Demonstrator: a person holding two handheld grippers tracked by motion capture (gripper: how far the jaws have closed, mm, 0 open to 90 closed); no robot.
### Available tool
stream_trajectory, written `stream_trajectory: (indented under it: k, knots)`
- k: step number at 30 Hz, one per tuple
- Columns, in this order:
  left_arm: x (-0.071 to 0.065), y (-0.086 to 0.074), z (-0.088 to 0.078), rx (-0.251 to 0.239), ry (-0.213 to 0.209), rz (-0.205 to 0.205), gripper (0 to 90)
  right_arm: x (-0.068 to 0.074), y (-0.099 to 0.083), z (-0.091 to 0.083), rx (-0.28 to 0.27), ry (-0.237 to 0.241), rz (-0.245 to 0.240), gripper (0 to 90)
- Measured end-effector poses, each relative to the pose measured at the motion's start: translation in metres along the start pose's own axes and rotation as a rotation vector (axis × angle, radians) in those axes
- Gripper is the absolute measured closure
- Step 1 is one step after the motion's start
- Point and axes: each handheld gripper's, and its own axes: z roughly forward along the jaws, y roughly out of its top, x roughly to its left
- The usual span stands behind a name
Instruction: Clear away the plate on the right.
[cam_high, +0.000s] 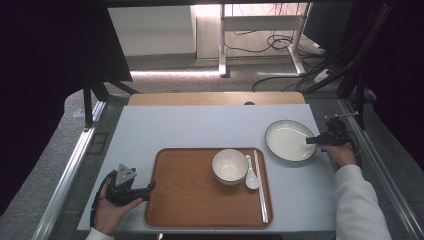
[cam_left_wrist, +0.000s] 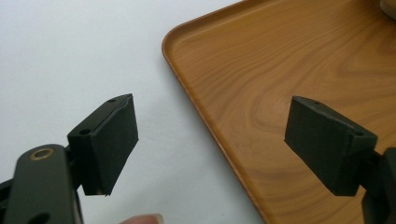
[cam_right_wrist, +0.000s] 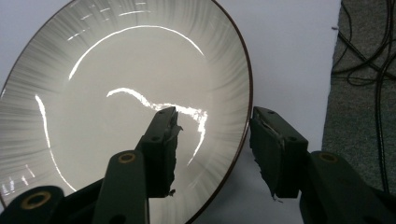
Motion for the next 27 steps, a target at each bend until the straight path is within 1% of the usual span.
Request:
stream_trajectory:
  k: [5,8,13,14,17,18,20,22,27]
  knots:
    - [0.000,0.000,0.001,0.003,0.000,0.001,16.9,-0.006,0.000,0.006,0.017,0.020,0.030,53.0]
    - [0.000,0.000,0.001,0.005,-0.001,0.001,16.9,-0.008,-0.001,0.010,0.023,0.034,0.050,55.7]
    - [0.000,-0.001,0.002,0.008,-0.001,-0.001,16.9,-0.012,-0.001,0.016,0.035,0.059,0.074,65.5]
    - [0.000,-0.001,0.002,0.008,-0.001,-0.001,16.9,-0.013,-0.001,0.016,0.031,0.071,0.084,68.3]
    - [0.000,-0.001,0.002,0.010,0.001,0.000,16.9,-0.014,-0.001,0.016,0.022,0.075,0.116,72.6]
    - [0.000,-0.001,0.002,0.010,0.001,0.000,16.9,-0.016,-0.001,0.015,0.018,0.084,0.139,74.8]
    - [0.000,-0.001,0.002,0.011,0.000,0.001,16.9,-0.020,-0.002,0.014,0.012,0.100,0.159,77.1]
    - [0.000,-0.001,0.002,0.013,0.000,0.002,16.9,-0.021,-0.003,0.014,0.007,0.104,0.177,78.6]
    - [0.000,-0.001,0.002,0.011,0.001,0.002,16.9,-0.021,-0.002,0.011,0.008,0.095,0.193,81.1]
